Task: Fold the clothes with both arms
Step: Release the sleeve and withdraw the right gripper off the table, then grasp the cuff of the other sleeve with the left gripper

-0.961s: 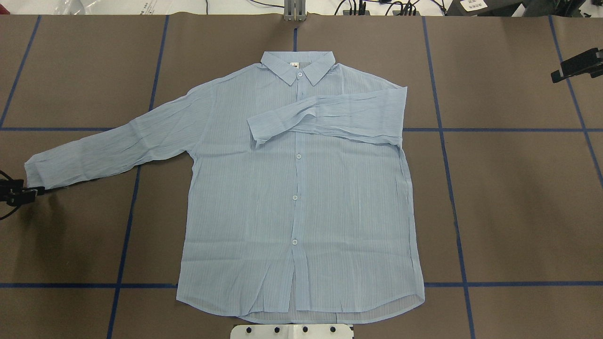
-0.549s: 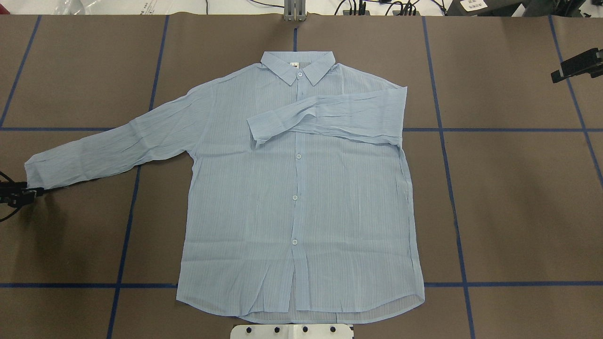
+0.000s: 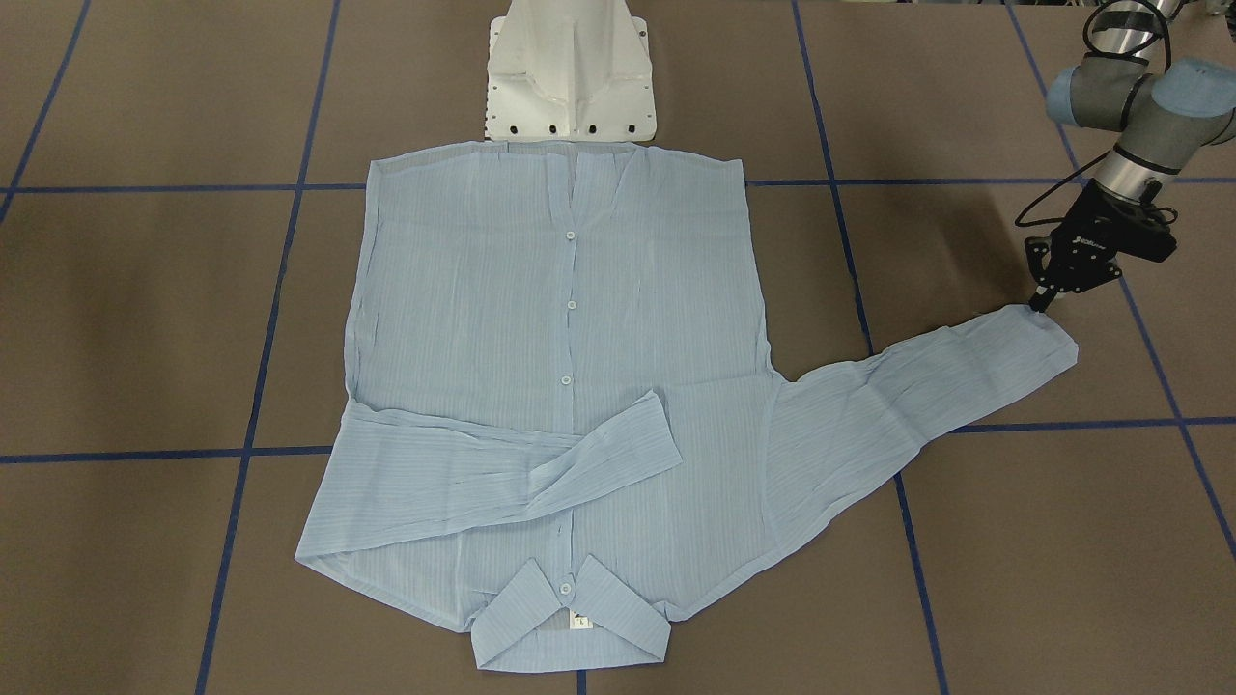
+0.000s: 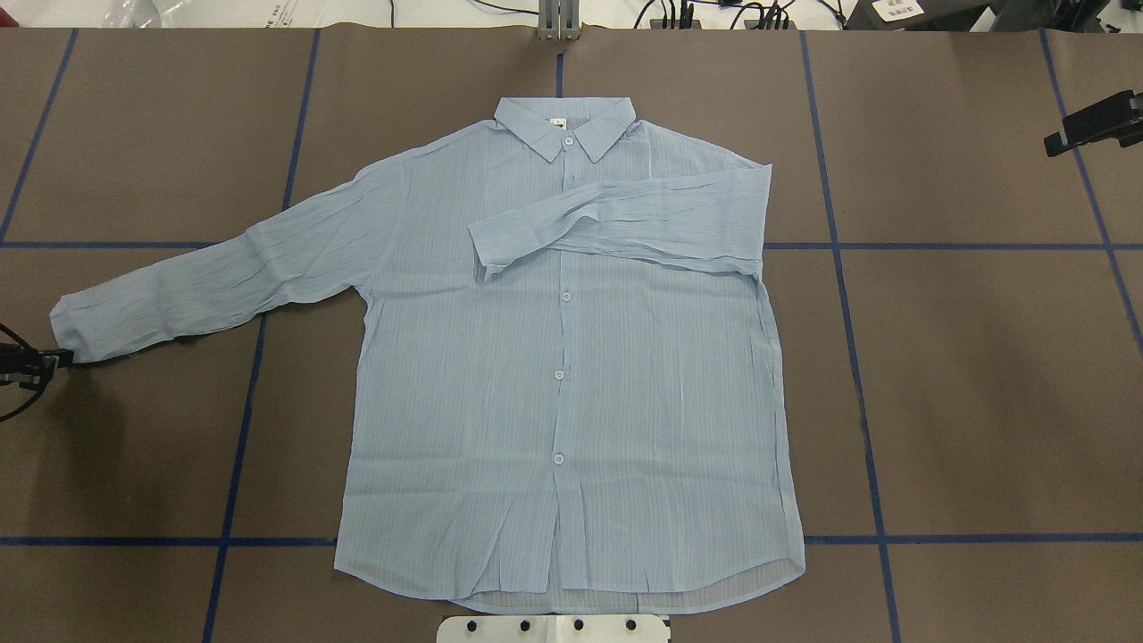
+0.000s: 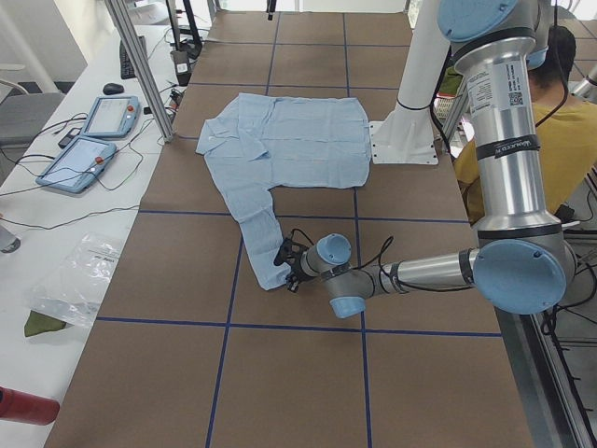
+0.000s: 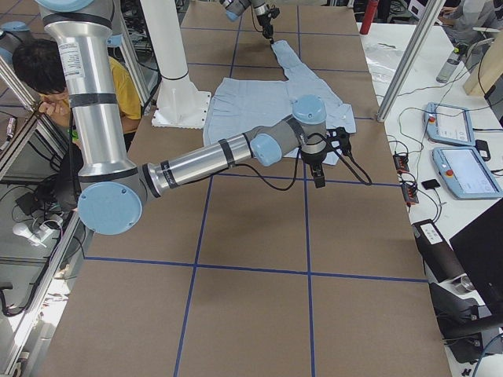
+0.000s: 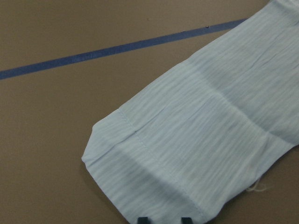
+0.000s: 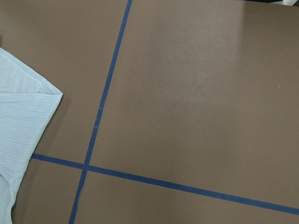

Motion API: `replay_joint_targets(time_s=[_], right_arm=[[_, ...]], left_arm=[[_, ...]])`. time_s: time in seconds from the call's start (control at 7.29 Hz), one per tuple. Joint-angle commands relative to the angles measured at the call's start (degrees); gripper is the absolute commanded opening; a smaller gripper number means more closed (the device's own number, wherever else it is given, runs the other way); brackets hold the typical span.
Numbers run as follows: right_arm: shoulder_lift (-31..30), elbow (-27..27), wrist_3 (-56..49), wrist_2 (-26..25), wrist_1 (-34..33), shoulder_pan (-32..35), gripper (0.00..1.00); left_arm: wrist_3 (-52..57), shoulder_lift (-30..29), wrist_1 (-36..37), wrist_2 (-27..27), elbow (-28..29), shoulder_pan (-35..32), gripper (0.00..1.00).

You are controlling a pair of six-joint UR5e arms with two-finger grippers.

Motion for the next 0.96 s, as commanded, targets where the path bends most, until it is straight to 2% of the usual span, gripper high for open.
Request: replay_joint_targets(time_s=[0.0, 0.41, 0.82], right_arm=[[0.0, 0.0, 0.0, 0.0, 0.1, 0.0, 1.0], [0.0, 0.1, 0.4, 0.0, 0.2, 0.0, 1.0], [0.0, 0.1, 0.5, 0.0, 0.3, 0.0, 1.0]], left_arm=[[0.1, -0.8, 0.2, -0.8, -0.5, -0.2, 0.0], [8.3, -6.2, 0.2, -1.8, -4.7, -2.3, 0.0], [7.6, -19.3, 1.1, -2.1, -4.4, -2.2, 0.0]])
